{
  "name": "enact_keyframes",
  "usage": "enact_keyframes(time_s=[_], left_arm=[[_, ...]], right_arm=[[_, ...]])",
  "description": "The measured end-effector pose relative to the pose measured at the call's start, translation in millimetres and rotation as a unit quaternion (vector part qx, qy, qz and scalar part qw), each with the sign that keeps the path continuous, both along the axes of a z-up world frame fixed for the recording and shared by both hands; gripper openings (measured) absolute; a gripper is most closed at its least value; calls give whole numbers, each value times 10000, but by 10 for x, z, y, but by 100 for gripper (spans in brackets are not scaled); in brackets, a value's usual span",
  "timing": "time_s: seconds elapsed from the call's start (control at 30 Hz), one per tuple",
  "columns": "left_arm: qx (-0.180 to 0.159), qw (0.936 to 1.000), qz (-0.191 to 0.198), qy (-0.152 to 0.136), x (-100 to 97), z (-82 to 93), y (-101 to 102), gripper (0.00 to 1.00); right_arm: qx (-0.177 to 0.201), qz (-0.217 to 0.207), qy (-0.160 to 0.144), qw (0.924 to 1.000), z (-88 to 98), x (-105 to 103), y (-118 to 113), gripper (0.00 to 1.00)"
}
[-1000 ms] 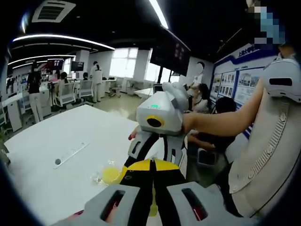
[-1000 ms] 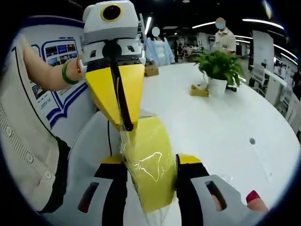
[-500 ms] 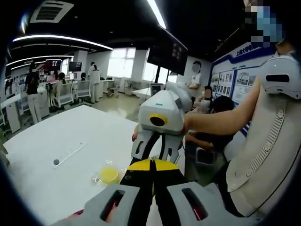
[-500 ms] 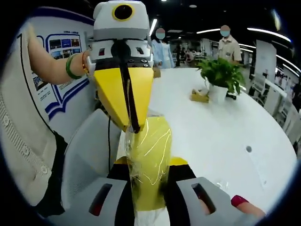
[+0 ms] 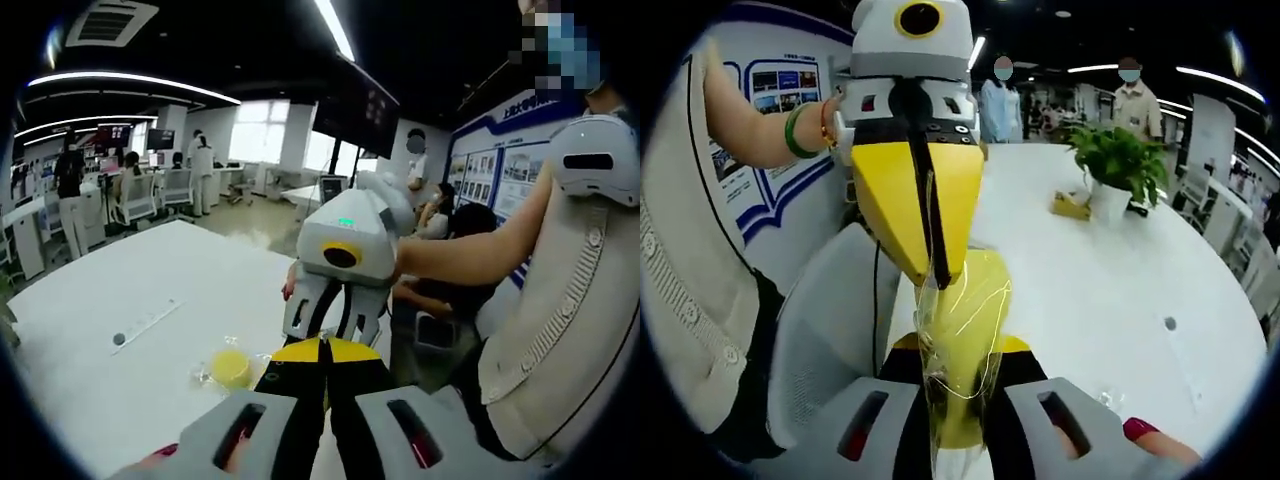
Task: Compare the silicone blocks by pressing each to a similar depth, holding the contact briefly, and releasing to observe deformation and rebound differences across the visible hardness samples.
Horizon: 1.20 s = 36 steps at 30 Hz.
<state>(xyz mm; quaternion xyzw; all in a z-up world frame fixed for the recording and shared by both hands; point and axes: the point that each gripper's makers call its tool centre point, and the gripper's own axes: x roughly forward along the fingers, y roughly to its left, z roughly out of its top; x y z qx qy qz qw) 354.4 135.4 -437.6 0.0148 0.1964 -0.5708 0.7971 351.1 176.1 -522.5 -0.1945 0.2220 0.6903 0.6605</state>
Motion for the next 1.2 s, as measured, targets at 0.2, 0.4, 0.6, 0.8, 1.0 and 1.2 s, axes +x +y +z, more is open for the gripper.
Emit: enact_keyframes(time_s=[0.2, 0.4, 0.6, 0.8, 1.0, 1.2], left_arm=[[-12, 10000, -10, 21, -20, 2, 4, 0], [-15, 10000, 7, 17, -35, 1, 2, 0], [-17, 10000, 13, 5, -44, 13, 2, 0], [-14, 10000, 6, 13, -63, 12, 3, 0], [-31, 10000, 3, 63, -86, 16, 9, 0], [-24, 9998, 15, 180, -110, -12, 10, 0]], right_arm=[[-37, -2, 112, 9999, -3, -31, 3, 6], [-21, -1, 12, 10000, 0, -28, 2, 7], [-10, 1, -17, 10000, 13, -33, 2, 7], [-25, 14, -31, 10000, 11, -42, 4, 8], [11, 22, 14, 10000, 14, -65, 13, 10], [-6, 111, -30, 9999, -18, -75, 7, 12]])
